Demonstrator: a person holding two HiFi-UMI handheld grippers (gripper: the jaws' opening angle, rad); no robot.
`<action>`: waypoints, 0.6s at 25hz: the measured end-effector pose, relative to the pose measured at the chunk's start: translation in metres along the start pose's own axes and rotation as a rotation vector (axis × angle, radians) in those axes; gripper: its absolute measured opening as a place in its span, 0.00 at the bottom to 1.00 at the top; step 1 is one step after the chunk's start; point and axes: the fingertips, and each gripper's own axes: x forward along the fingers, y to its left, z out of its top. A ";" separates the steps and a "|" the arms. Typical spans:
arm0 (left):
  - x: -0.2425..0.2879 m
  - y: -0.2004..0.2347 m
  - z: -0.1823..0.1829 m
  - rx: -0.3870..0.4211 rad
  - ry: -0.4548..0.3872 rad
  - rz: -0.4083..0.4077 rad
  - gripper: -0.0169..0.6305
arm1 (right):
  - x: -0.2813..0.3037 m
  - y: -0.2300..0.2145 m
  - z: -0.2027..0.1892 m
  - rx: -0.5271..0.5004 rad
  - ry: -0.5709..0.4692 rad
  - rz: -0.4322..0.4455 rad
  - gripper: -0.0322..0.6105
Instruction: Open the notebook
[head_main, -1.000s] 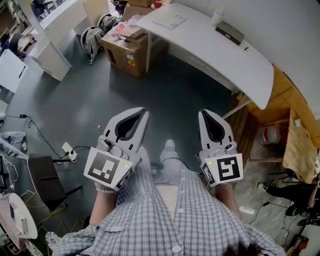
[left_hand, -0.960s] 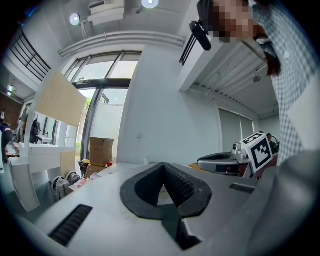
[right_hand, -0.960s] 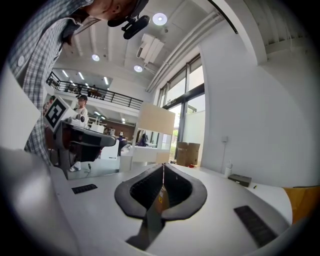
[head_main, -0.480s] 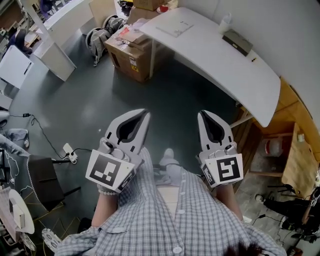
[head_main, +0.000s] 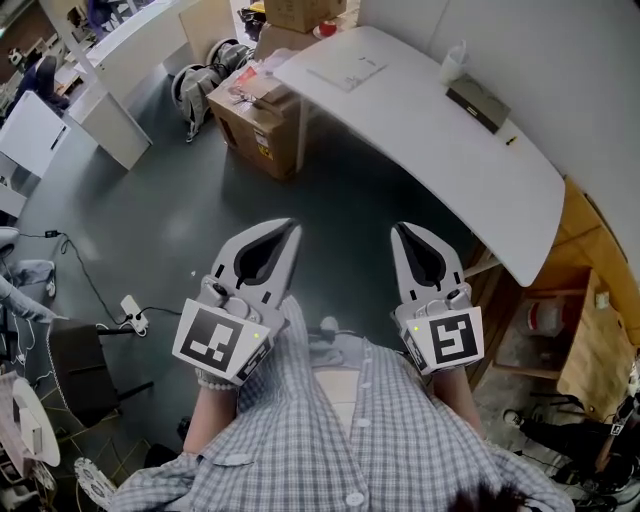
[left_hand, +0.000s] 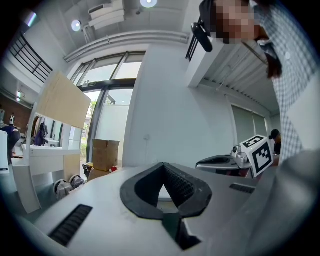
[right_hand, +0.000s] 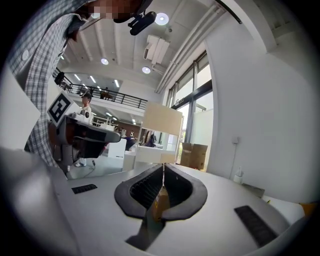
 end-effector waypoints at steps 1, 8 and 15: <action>0.006 0.001 0.000 0.001 -0.002 0.002 0.04 | 0.004 -0.005 0.000 -0.005 -0.003 0.004 0.09; 0.042 0.003 -0.001 -0.003 -0.001 0.016 0.04 | 0.017 -0.039 -0.006 -0.021 -0.007 0.013 0.09; 0.050 0.007 -0.006 -0.006 0.016 0.040 0.04 | 0.027 -0.053 -0.012 -0.007 -0.007 0.014 0.09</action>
